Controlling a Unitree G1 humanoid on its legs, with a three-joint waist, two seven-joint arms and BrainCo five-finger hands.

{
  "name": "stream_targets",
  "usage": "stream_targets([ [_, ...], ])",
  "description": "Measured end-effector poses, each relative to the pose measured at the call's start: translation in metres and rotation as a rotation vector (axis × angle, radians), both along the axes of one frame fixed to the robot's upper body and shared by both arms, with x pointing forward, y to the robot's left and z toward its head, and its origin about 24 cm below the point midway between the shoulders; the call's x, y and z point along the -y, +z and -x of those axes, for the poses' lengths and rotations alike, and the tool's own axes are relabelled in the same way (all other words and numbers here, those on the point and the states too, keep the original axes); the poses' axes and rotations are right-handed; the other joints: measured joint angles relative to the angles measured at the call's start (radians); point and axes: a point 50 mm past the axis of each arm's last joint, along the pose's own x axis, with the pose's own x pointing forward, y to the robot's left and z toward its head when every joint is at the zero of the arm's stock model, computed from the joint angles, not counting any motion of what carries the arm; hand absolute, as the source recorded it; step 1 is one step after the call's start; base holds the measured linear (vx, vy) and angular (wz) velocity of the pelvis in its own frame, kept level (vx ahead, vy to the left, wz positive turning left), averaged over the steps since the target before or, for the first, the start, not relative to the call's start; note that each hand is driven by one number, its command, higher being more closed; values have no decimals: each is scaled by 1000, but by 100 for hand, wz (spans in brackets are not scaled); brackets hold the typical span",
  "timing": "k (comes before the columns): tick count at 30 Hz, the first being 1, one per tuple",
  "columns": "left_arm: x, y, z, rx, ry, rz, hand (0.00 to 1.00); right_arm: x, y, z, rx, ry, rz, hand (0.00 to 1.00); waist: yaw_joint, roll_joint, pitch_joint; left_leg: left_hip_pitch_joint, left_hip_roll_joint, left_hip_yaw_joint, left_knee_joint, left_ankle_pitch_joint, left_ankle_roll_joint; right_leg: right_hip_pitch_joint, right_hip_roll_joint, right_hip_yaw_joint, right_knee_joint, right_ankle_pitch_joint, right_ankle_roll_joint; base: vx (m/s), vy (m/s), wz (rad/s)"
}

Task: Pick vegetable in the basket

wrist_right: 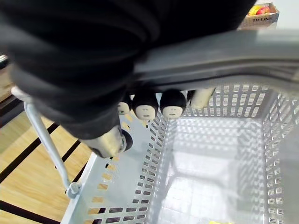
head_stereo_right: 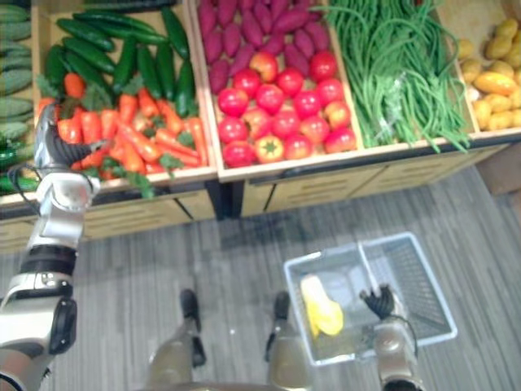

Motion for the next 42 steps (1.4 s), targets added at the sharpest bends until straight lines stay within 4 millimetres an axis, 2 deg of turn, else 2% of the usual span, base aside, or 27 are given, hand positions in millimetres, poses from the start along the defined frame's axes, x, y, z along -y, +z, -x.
stream_targets([
  [5,-3,-15,7,-74,14,-89,0,0,0,0,2,0,2,100,1,1,0,5,-1,2,0,-5,-5,1,-1,4,1,0,0,0,0,-1],
  [7,-4,-22,9,-110,9,-83,0,0,0,1,-3,1,0,100,1,1,-2,8,-1,3,0,-5,-5,2,-2,5,1,1,2,0,0,0],
  [11,-6,-26,11,-116,16,-71,0,-1,-4,6,-22,2,-10,100,0,1,-22,7,-1,2,-1,-5,-5,2,-2,4,-2,1,2,30,-6,0],
  [14,-2,-27,10,-112,8,-62,0,-1,-5,7,-29,0,-15,100,0,2,-33,9,-1,1,0,0,2,6,-2,4,-4,2,2,56,-14,1],
  [19,7,-40,10,-137,-16,-18,0,-4,-7,8,-34,-6,-25,100,-1,2,-44,16,-1,1,0,0,2,20,-1,2,-15,3,3,33,-8,1],
  [30,0,-58,8,-237,17,24,0,-4,-6,7,-31,-5,-25,100,-3,2,-44,6,-1,3,-1,-1,1,8,-1,4,-17,4,5,3,-1,0],
  [36,-7,-38,-9,-232,60,40,0,-3,-3,0,-10,-2,-25,100,-1,-16,-32,-35,-2,5,0,6,10,-38,0,16,-14,15,5,7,-8,-3],
  [39,-15,-13,-17,-181,96,24,0,-5,1,-6,12,9,-24,100,-3,-40,3,-45,0,10,0,6,10,-58,1,23,-6,14,5,5,-15,-4],
  [42,-21,12,-22,-131,117,10,0,-6,7,-11,45,22,-15,100,-3,-53,27,-83,0,10,0,8,11,-98,1,25,0,18,4,0,0,0],
])
